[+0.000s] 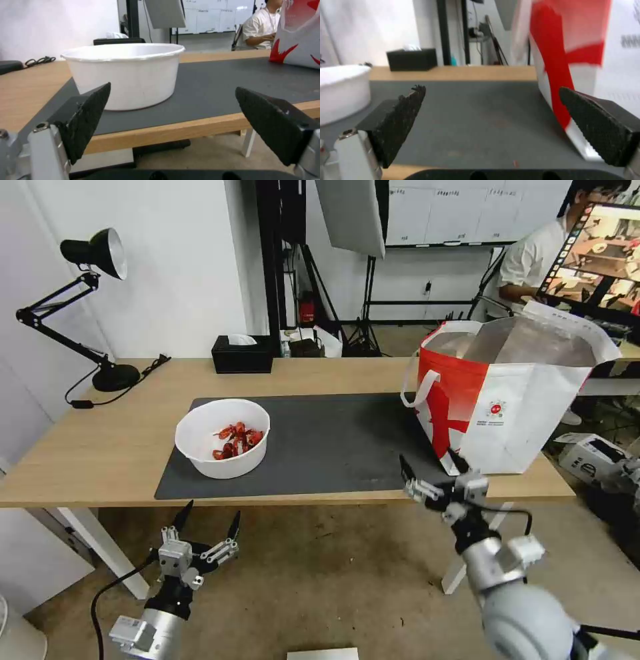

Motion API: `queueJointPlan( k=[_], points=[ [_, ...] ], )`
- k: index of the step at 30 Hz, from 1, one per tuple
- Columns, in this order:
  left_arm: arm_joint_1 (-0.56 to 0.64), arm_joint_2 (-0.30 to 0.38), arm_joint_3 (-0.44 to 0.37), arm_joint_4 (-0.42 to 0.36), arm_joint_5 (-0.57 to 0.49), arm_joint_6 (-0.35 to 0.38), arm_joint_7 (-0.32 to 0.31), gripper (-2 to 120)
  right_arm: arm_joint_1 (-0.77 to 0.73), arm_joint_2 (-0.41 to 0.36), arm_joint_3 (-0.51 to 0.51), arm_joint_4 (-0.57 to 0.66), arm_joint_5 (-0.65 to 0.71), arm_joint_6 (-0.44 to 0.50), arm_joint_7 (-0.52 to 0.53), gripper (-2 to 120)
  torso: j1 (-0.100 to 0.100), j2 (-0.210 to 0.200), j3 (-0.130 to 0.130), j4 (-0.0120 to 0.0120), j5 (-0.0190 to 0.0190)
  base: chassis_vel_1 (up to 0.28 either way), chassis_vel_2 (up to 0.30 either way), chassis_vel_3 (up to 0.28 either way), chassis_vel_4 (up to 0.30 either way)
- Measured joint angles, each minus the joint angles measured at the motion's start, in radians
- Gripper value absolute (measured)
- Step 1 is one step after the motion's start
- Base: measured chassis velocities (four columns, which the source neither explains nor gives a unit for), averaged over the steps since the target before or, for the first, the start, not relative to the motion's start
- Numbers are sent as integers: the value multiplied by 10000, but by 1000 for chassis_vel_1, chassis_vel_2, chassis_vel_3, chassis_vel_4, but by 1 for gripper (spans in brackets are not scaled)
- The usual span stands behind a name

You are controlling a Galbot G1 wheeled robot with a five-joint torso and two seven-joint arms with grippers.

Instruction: Pick up the trash from the table and place it into the takeout bag.

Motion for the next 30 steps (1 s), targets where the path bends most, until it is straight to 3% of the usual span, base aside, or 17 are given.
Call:
queueJointPlan(
  k=[9, 30],
  points=[
    [59, -3, 6, -5, 23, -5, 0, 100, -557, 327, -44, -167, -208, -308, 550, 100, 1, -2, 1, 1, -1, 0, 0, 0, 0],
    [21, 18, 79, 247, 28, -51, 23, 100, -940, 650, -288, -325, -238, -438, 505, 100, 1, -1, 1, 1, 0, 0, 0, 0, 0]
  ],
)
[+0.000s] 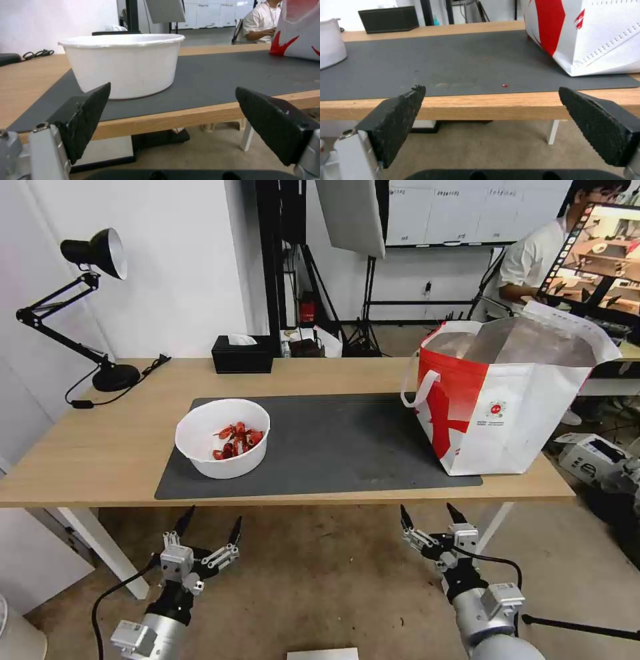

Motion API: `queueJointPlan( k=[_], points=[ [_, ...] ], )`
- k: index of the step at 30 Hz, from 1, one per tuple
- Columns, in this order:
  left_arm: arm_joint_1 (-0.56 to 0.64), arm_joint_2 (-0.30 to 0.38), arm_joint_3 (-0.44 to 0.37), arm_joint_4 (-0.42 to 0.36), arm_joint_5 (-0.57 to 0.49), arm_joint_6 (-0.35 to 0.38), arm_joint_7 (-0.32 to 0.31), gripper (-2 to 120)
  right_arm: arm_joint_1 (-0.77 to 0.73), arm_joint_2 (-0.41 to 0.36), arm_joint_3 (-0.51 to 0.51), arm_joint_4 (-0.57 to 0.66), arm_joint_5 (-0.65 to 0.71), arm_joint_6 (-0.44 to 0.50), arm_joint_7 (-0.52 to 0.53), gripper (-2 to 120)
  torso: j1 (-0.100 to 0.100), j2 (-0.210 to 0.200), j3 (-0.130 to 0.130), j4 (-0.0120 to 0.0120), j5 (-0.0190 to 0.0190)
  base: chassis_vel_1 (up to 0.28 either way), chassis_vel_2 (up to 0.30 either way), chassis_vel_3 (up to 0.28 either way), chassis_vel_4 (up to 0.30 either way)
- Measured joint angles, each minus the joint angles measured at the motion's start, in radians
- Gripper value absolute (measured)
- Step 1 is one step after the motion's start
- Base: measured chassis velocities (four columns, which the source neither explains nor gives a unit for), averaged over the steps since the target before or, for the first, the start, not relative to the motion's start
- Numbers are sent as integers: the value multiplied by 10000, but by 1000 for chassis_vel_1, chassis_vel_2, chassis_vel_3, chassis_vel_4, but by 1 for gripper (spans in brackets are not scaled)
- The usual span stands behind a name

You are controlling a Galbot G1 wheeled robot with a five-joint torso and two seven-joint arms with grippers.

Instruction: Pick up the trash from the table and place it into the takeout bag.

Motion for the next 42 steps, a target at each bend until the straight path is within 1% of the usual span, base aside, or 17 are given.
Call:
queueJointPlan(
  k=[12, 15, 17, 18, 20, 21, 24, 25, 27, 28, 31, 32, 34, 35, 38, 39, 42],
  points=[
    [-407, 295, -88, 61, -432, 119, -1, 100, 15, -4, -1, 0, 10, -7, -9, 100, 0, 0, 0, 1, 0, 0, 0, 0, 0],
    [-857, 689, -295, 58, -917, 407, -137, 100, 17, -7, 0, 0, 12, -7, -12, 100, 0, 0, 0, 1, -1, 0, 0, 0, 0],
    [-1473, 1234, -489, -4, -1595, 880, -356, 100, 18, -8, 1, 0, 14, -7, -13, 100, 0, 0, 1, 1, -3, 0, 0, 0, 0],
    [-1473, 1234, -489, -4, -1595, 880, -356, 100, 18, -8, 1, 0, 14, -7, -13, 100, 0, 0, 1, 1, -3, 0, 0, 0, 0],
    [-2341, 2204, -647, -85, -2735, 1567, -780, 100, 20, -10, 1, 1, 16, -7, -14, 100, 0, 0, 1, -2, 0, 0, 0, 0, 0],
    [-2341, 2204, -647, -85, -2735, 1567, -780, 100, 20, -10, 1, 1, 16, -7, -14, 100, 0, 0, 1, -2, 0, 0, 0, 0, 0],
    [-2794, 3174, -991, -168, -3901, 2216, -1181, 100, 22, -11, 3, 2, 19, -8, -15, 100, 1, 0, 1, -4, -1, 0, 0, 0, 0],
    [-2794, 3174, -991, -168, -3901, 2216, -1181, 100, 22, -11, 3, 2, 19, -8, -15, 100, 1, 0, 1, -4, -1, 0, 0, 0, 0],
    [-2918, 3843, -1363, -185, -4760, 2630, -1418, 100, 23, -12, 2, 4, 22, -8, -15, 100, 0, 0, 1, 5, -1, 0, 0, 0, 0],
    [-2918, 3843, -1363, -185, -4760, 2630, -1418, 100, 23, -12, 2, 4, 22, -8, -15, 100, 0, 0, 1, 5, -1, 0, 0, 0, 0],
    [-3326, 4666, -1510, -155, -6070, 3601, -1676, 100, 25, -12, 3, 6, 23, -8, -14, 100, 1, 0, 1, 0, -2, 0, 0, 0, 0],
    [-3326, 4666, -1510, -155, -6070, 3601, -1676, 100, 25, -12, 3, 6, 23, -8, -14, 100, 1, 0, 1, 0, -2, 0, 0, 0, 0],
    [-3852, 5119, -1521, -64, -7281, 4629, -1798, 100, 27, -12, 3, 8, 23, -8, -14, 100, 1, 0, 1, 0, 1, 0, 0, 0, 0],
    [-3852, 5119, -1521, -64, -7281, 4629, -1798, 100, 27, -12, 3, 8, 23, -8, -14, 100, 1, 0, 1, 0, 1, 0, 0, 0, 0],
    [-4861, 5585, -1150, 346, -8698, 6041, -2103, 100, 28, -13, 2, 9, 24, -8, -14, 100, 1, 0, 1, 0, -1, 0, 0, 0, 0],
    [-4861, 5585, -1150, 346, -8698, 6041, -2103, 100, 28, -13, 2, 9, 24, -8, -14, 100, 1, 0, 1, 0, -1, 0, 0, 0, 0],
    [-5709, 5856, -656, 796, -9313, 6764, -2347, 100, 28, -13, 3, 10, 24, -7, -14, 100, 1, 0, 1, 0, -2, 0, 0, 0, 0]
  ],
)
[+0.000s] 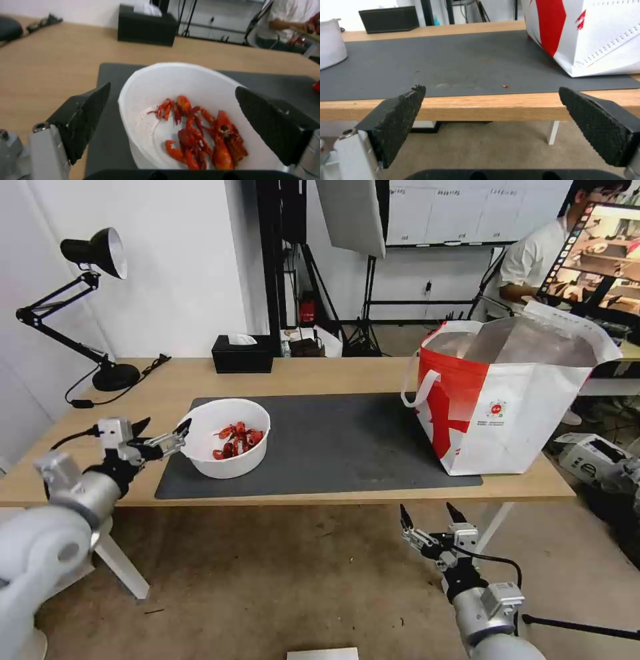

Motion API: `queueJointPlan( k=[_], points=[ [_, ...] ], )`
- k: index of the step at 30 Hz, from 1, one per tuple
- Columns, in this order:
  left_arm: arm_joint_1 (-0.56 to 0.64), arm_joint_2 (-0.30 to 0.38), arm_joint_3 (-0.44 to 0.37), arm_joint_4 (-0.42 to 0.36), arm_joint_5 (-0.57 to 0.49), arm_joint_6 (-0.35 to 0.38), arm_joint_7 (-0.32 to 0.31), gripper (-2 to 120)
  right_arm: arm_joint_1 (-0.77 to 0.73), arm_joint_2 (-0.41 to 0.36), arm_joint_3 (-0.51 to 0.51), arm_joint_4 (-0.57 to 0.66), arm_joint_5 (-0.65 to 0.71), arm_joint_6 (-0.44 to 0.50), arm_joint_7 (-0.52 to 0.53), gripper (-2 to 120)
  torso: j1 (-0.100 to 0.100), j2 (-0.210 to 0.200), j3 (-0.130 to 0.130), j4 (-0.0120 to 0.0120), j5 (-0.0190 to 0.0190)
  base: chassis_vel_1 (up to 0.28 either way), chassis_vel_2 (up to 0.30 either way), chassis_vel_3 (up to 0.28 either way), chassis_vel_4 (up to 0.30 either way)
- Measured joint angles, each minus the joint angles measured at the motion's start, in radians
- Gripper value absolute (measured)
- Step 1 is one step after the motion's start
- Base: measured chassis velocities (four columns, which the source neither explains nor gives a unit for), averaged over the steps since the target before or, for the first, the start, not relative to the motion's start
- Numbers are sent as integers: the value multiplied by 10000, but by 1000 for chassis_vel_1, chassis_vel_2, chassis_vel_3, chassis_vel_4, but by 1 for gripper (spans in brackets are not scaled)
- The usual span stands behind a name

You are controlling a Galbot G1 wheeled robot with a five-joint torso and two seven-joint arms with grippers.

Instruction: Pick up the trash from the table and place it into the takeout bag.

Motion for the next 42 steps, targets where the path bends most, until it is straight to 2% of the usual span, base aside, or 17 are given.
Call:
queueJointPlan(
  k=[1, 4, 5, 8, 16, 24, 28, 35, 40, 41, 42],
  points=[
    [0, 0, 0, 0, 0, 0, 0, 100, 0, 0, 0, 0, 0, 0, 0, 100, 0, 0, 0, 0, 0, 0, 0, 0, 0],
    [-1354, 329, 901, 812, -792, 1032, -426, 100, 1, 0, 0, 0, 0, 1, 1, 100, 0, 0, 0, -1, 2, 0, 0, 0, 0],
    [-1354, 329, 901, 812, -792, 1032, -426, 100, 1, 0, 0, 0, 0, 1, 1, 100, 0, 0, 0, -1, 2, 0, 0, 0, 0],
    [-1996, 423, 1354, 1386, -1287, 1780, -580, 100, 1, 0, 0, 0, 0, 1, 0, 100, 0, 0, 0, -2, 2, 0, 0, 0, 0],
    [-2602, 454, 1872, 2057, -1510, 2556, -662, 100, 0, 0, 0, 0, 0, 1, 0, 100, 0, 0, -1, 0, 1, 0, 0, 0, 0],
    [-3446, 440, 2490, 2789, -2413, 3340, -711, 100, 0, -1, 0, 0, 0, 1, 0, 100, -1, 0, -1, 1, 2, 0, 0, 0, 0],
    [-3738, 417, 2766, 3004, -2549, 3440, -782, 100, 0, -1, 0, 0, 0, 1, 0, 100, -1, 0, -1, 0, 3, 0, 0, 0, 0],
    [-4674, 252, 3723, 3631, -2676, 3568, -921, 100, 1, -1, 0, 0, 0, 1, 0, 100, 0, 0, -1, -1, 3, 0, 0, 0, 0],
    [-4816, 179, 3889, 3727, -2677, 3568, -1064, 99, 1, 0, 0, 0, 0, 1, 0, 100, -1, 0, -1, -1, 3, 0, 0, 0, 0],
    [-4897, 126, 3958, 3786, -2678, 3560, -1165, 95, 0, -1, 0, 0, 0, 1, 0, 100, -2, 1, -1, -1, 5, 0, 0, 0, 0],
    [-4897, 126, 3958, 3786, -2678, 3560, -1165, 95, 0, -1, 0, 0, 0, 1, 0, 100, -2, 1, -1, -1, 5, 0, 0, 0, 0]
  ],
)
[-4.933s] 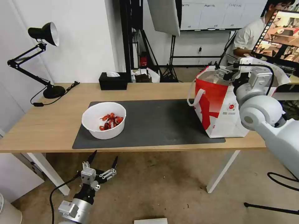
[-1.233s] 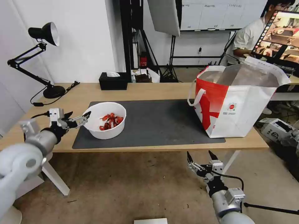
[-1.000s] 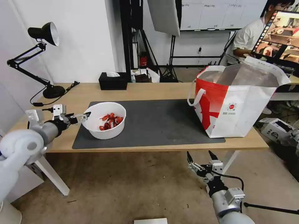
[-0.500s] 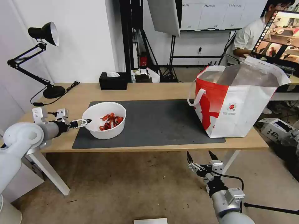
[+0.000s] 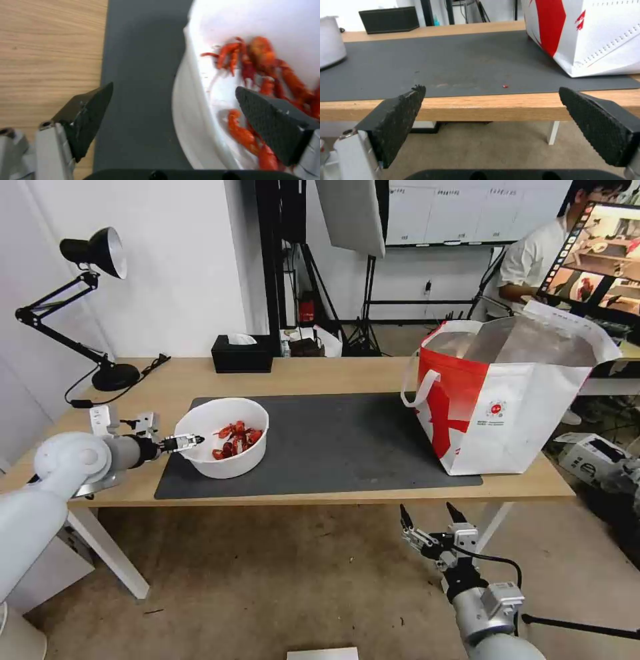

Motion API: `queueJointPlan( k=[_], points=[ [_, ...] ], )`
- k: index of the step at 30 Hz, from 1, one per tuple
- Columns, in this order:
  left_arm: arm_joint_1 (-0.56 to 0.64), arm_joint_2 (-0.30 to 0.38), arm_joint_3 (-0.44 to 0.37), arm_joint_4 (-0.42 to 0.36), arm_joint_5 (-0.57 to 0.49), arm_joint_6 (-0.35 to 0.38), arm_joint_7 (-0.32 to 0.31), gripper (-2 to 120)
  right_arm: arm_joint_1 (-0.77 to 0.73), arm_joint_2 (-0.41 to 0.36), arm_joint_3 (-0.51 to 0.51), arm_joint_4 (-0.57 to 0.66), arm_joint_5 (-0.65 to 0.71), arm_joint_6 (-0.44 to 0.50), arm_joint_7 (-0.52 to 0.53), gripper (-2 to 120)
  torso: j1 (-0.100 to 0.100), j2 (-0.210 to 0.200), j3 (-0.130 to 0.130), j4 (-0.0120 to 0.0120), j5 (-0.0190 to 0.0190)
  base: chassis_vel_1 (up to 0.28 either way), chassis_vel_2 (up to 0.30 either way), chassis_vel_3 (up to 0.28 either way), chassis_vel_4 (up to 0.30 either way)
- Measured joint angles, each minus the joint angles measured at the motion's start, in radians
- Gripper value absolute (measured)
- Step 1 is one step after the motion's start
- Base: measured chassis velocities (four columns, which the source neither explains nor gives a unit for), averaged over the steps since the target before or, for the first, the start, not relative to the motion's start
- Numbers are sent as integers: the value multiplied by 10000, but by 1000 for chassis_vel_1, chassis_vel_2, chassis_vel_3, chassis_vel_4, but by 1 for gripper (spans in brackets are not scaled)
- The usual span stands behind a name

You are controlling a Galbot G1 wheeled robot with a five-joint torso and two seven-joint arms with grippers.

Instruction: Pick up the trash from the table and place it into the takeout bag.

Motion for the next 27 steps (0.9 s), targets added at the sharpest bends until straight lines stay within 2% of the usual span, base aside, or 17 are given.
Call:
queueJointPlan(
  k=[2, 3, 6, 7, 10, 11, 14, 16, 17, 18, 19, 21, 22, 25, 27],
  points=[
    [-41, -29, 44, 34, -7, -11, -105, 85, 0, 0, 0, 0, 0, 0, 0, 100, 0, 1, 0, 0, 0, 0, 0, 0, 0],
    [-41, -29, 44, 34, -7, -11, -105, 85, 0, 0, 0, 0, 0, 0, 0, 100, 0, 1, 0, 0, 0, 0, 0, 0, 0],
    [-33, 13, 75, -18, -67, -25, -150, 69, 0, 0, 0, 0, 0, 0, 0, 100, 0, 1, 0, 0, -2, 0, 0, 0, 0],
    [-33, 13, 75, -18, -67, -25, -150, 69, 0, 0, 0, 0, 0, 0, 0, 100, 0, 1, 0, 0, -2, 0, 0, 0, 0],
    [-67, 26, 106, -39, -70, -28, -152, 55, 1, 0, 0, 0, 0, 0, 0, 100, 0, 1, 0, 0, -3, 0, 0, 0, 0],
    [-67, 26, 106, -39, -70, -28, -152, 55, 1, 0, 0, 0, 0, 0, 0, 100, 0, 1, 0, 0, -3, 0, 0, 0, 0],
    [-111, 54, 139, -77, -87, -43, -164, 39, 0, 0, 0, 0, 0, 1, 0, 100, 0, 0, 0, 0, -4, 0, 0, 0, 0],
    [-114, 57, 141, -81, -89, -46, -169, 39, 0, 0, 0, 0, 0, 0, 0, 100, 0, 0, 0, 0, -4, 0, 0, 0, 0],
    [-128, 74, 144, -101, -104, -67, -185, 30, 1, 0, 0, 0, 0, 0, 0, 100, 0, 0, 0, 0, -4, 0, 0, 0, 0],
    [-135, 85, 144, -127, -126, -84, -192, 25, 0, 0, 0, 0, 0, 0, 0, 100, 0, 0, 0, 0, -4, 0, 0, 0, 0],
    [-135, 85, 144, -127, -126, -84, -192, 25, 0, 0, 0, 0, 0, 0, 0, 100, 0, 0, 0, 0, -4, 0, 0, 0, 0],
    [-87, 131, 86, -259, -202, -196, -222, 15, 0, 0, 0, 0, 0, 0, 0, 100, 0, 0, 1, 0, -4, 0, 0, 0, 0],
    [-87, 131, 86, -259, -202, -196, -222, 15, 0, 0, 0, 0, 0, 0, 0, 100, 0, 0, 1, 0, -4, 0, 0, 0, 0],
    [104, 185, -173, -503, -305, -348, -228, 1, 1, 0, 0, 0, 0, 0, 0, 100, 0, 0, 0, 0, -4, 0, 0, 0, 0],
    [158, 204, -238, -573, -332, -385, -228, 0, 1, 0, 0, 0, 0, 0, 0, 100, 0, 0, 1, 0, -4, 0, 0, 0, 0]
  ],
)
